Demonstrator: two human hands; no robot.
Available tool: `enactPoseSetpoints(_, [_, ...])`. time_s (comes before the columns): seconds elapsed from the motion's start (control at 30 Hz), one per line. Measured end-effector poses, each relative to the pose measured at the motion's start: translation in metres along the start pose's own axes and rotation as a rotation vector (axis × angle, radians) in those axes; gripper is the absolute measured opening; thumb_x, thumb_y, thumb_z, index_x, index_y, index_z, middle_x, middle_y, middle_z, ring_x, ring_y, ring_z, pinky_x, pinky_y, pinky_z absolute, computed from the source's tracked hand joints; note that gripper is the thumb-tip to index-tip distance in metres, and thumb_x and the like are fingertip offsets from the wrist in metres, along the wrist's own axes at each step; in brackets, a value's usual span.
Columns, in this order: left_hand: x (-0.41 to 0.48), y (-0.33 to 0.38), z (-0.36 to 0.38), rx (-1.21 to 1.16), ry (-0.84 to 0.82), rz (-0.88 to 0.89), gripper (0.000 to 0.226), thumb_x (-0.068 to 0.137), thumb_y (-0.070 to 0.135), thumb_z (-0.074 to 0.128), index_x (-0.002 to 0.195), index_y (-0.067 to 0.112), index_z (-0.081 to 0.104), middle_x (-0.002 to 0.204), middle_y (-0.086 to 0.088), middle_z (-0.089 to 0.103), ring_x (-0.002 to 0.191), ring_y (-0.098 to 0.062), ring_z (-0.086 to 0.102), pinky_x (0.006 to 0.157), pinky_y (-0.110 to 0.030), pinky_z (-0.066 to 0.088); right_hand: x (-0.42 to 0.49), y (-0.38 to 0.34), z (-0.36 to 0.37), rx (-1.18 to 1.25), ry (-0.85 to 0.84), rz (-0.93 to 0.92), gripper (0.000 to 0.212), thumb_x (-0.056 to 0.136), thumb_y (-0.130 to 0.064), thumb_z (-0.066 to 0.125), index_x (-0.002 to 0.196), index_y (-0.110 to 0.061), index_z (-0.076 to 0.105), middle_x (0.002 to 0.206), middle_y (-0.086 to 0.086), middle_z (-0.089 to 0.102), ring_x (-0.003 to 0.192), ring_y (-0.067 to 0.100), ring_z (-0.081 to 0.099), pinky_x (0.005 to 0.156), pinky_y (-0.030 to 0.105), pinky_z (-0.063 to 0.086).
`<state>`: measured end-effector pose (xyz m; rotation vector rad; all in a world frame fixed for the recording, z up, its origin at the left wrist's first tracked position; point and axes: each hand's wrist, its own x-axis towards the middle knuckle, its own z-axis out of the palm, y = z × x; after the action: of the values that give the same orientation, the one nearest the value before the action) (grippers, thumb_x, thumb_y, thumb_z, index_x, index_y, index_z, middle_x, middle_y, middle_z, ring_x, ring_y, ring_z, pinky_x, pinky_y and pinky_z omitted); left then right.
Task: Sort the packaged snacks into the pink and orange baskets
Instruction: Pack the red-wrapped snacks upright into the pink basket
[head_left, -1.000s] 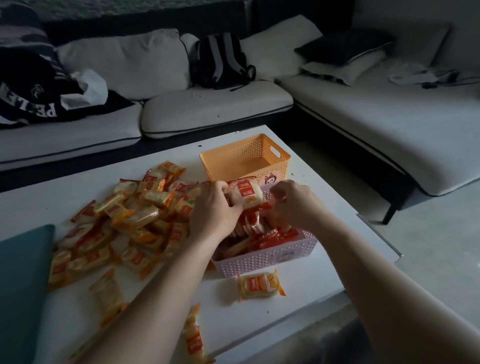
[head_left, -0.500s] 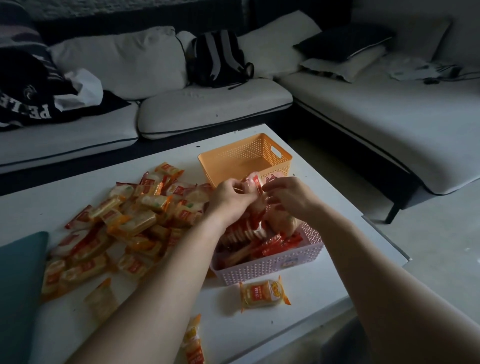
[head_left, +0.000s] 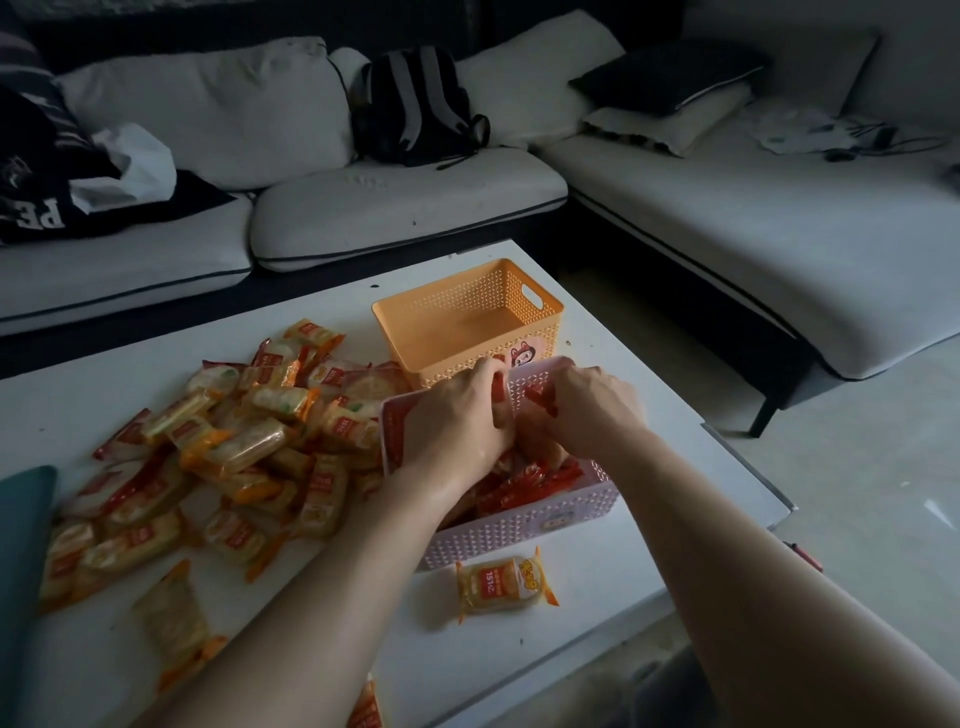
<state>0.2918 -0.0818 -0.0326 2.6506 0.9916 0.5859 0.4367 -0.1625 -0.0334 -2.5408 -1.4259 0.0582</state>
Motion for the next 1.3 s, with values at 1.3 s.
enactPoseSetpoints(1.3, [0.024, -0.008, 0.013, 0.22, -0.314, 0.054, 0.047, 0.085, 0.063, 0.068, 0.128, 0.046, 0.059, 0.124, 0.004, 0.042, 0.119, -0.021, 0.034, 0.089, -0.035, 0.04, -0.009, -0.01, -0.007, -0.157, -0.062, 0.082, 0.038, 0.098, -0.019, 0.055, 0.134, -0.008, 0.046, 0.1, 0.011, 0.069, 0.075, 0.027, 0.058, 0.062, 0.035, 0.042])
